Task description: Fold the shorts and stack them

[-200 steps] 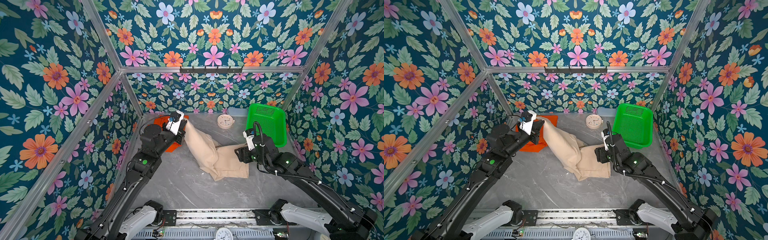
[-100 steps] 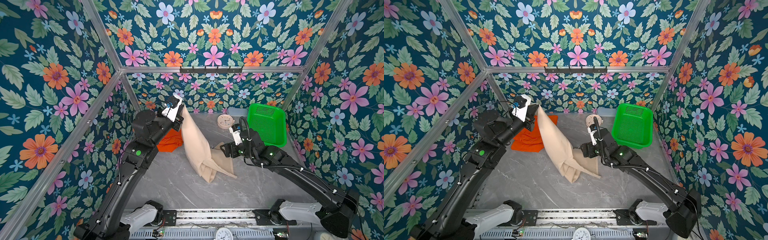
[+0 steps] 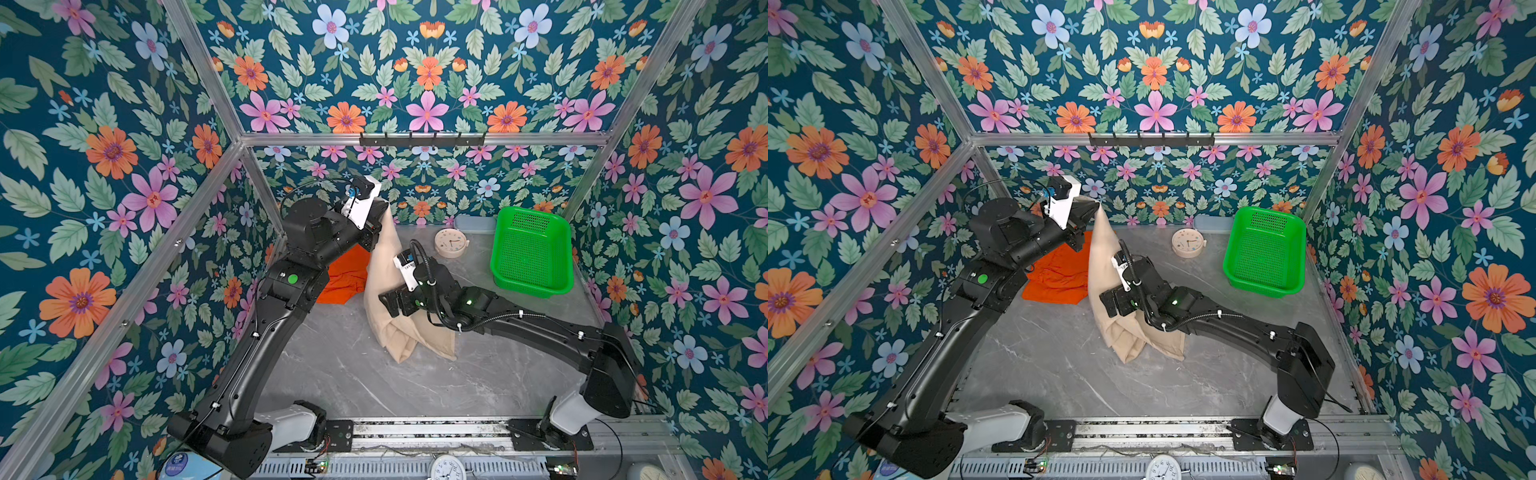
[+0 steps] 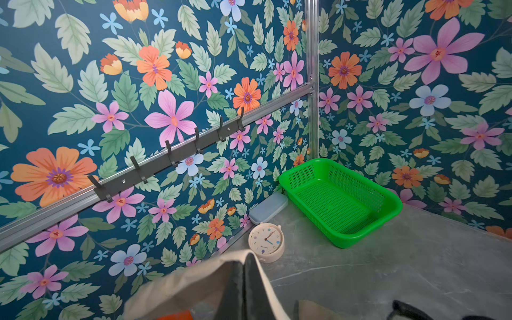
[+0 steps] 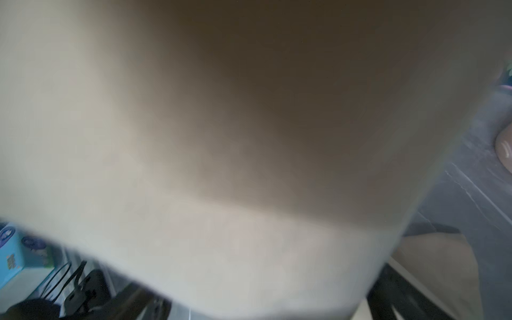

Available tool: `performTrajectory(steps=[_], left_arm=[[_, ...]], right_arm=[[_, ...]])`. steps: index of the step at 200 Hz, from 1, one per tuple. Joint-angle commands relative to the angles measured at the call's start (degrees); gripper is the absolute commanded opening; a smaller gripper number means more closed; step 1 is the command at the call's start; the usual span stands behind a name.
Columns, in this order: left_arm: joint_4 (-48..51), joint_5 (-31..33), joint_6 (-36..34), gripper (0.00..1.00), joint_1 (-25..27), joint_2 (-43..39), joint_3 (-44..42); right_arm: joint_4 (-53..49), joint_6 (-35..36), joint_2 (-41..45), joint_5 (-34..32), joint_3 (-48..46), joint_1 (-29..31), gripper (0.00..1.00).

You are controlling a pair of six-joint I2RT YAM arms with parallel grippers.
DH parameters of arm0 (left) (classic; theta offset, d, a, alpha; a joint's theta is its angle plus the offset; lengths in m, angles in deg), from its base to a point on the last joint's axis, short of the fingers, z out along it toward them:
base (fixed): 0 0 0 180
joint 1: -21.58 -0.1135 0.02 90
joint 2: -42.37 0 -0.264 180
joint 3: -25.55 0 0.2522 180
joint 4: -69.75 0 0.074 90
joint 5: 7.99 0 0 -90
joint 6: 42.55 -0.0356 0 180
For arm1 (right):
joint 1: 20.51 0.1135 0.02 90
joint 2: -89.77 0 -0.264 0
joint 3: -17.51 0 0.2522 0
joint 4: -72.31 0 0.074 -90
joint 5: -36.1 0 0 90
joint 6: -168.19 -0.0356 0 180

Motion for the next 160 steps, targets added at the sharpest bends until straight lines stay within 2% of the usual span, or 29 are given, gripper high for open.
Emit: performTrajectory(steps=[1,15,22,33,46,60,76,84,99,110,124,145,160], left_arm=[[-2.2,-2.8,1.8,0.0,0.2,-0.2,-0.4],[-1.2,-1.4,1.2,0.0,0.2,-0.6,-0.8],[-0.5,0.3,0.5,0.05,0.2,-0.8,-1.2],[0.5,4.6,-0.3,0.17,0.1,-1.5,-2.3],[1.4,8.4,-0.7,0.36,0.0,-2.3,-4.4],[3.2,8.0,-0.4,0.52,0.0,-2.9,-7.1],[4.7,4.8,0.4,0.64,-0.2,-3.4,-11.0],[4.9,3.4,1.0,0.68,-0.3,-3.7,-13.1],[3.7,2.0,2.8,0.71,-0.7,-4.3,-17.4],[1.8,1.8,4.8,0.71,-1.3,-4.7,-20.1],[0.6,2.4,7.1,0.73,-2.1,-4.7,-22.1],[0.0,4.7,10.1,0.77,-2.9,-4.0,-24.1],[0.7,8.3,14.1,0.81,-4.0,-3.0,-25.1]], right_arm=[[8.2,-0.3,-3.1,-0.9,1.2,0.1,0.88],[10.6,2.9,-2.8,2.5,1.0,0.1,0.64],[11.6,4.6,-1.9,5.3,0.2,-0.1,0.52],[13.7,8.2,1.2,9.7,-2.1,-0.9,0.32],[14.9,11.6,4.8,14.7,-5.3,-2.7,0.16],[15.5,16.4,9.0,21.9,-9.1,-5.2,0.15],[10.6,22.1,13.4,27.3,-10.8,-7.9,0.13],[7.5,24.6,15.2,30.5,-11.1,-9.8,0.11],[4.1,26.4,17.9,36.0,-11.5,-14.6,0.01],[2.5,26.2,19.4,39.1,-11.8,-17.7,0.0],[-0.6,26.0,20.8,38.4,-11.8,-19.6,0.0],[-5.6,24.6,22.0,32.0,-12.5,-20.5,0.0],[-6.6,21.8,22.6,29.7,-14.5,-20.5,0.14]])
